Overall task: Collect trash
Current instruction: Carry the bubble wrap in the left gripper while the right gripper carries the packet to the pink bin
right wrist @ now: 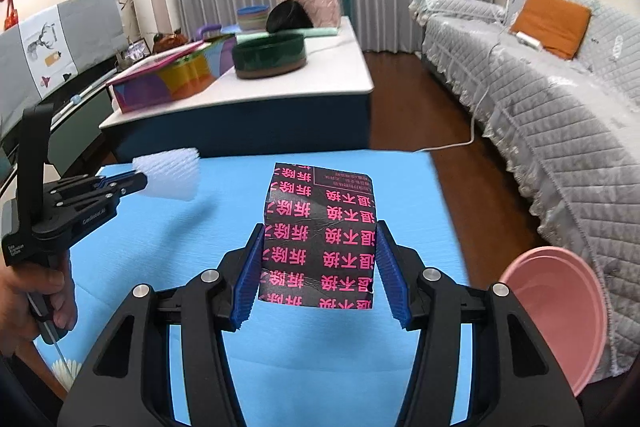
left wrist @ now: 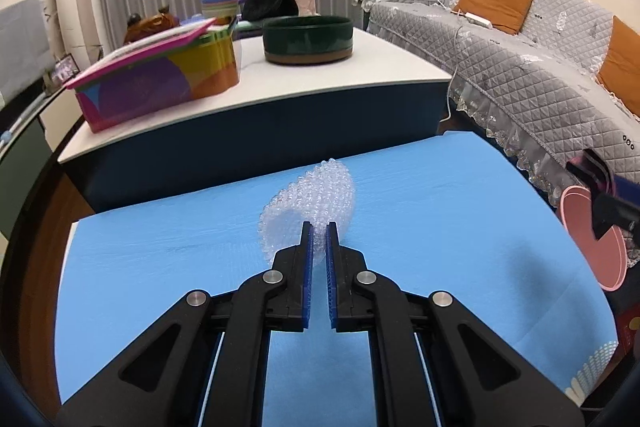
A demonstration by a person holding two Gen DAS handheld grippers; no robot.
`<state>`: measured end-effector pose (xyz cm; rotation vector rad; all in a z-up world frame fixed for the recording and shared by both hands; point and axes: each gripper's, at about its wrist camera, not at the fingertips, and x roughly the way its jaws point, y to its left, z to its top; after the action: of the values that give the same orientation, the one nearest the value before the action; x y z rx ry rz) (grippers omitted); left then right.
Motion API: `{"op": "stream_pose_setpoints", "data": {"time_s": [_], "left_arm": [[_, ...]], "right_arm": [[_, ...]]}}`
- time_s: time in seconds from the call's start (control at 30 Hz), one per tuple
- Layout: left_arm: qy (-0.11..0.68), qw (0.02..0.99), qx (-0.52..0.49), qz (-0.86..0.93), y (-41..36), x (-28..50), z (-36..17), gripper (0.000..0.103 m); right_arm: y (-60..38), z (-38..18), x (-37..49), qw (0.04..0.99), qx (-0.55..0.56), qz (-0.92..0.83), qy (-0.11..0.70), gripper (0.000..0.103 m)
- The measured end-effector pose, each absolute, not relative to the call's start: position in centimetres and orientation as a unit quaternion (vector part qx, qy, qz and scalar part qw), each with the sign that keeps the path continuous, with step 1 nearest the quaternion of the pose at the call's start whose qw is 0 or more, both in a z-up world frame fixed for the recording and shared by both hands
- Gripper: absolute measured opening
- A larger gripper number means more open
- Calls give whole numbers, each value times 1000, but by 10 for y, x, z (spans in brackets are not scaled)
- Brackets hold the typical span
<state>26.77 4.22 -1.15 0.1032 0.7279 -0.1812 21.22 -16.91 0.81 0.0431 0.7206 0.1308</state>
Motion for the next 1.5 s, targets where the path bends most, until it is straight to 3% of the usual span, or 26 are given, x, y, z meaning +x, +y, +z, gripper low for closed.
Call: {"op": "stream_pose_setpoints", "data": {"time_s": [0.53,1.5], "left_arm": [[318,941,47,-104,-23,209,10,6],[314,930,56,-184,-144,196,3,6]], "right_arm": [[-231,70,165,949,-4,58,311,54],[-342,20,134,942,31,-60,328,54]]}}
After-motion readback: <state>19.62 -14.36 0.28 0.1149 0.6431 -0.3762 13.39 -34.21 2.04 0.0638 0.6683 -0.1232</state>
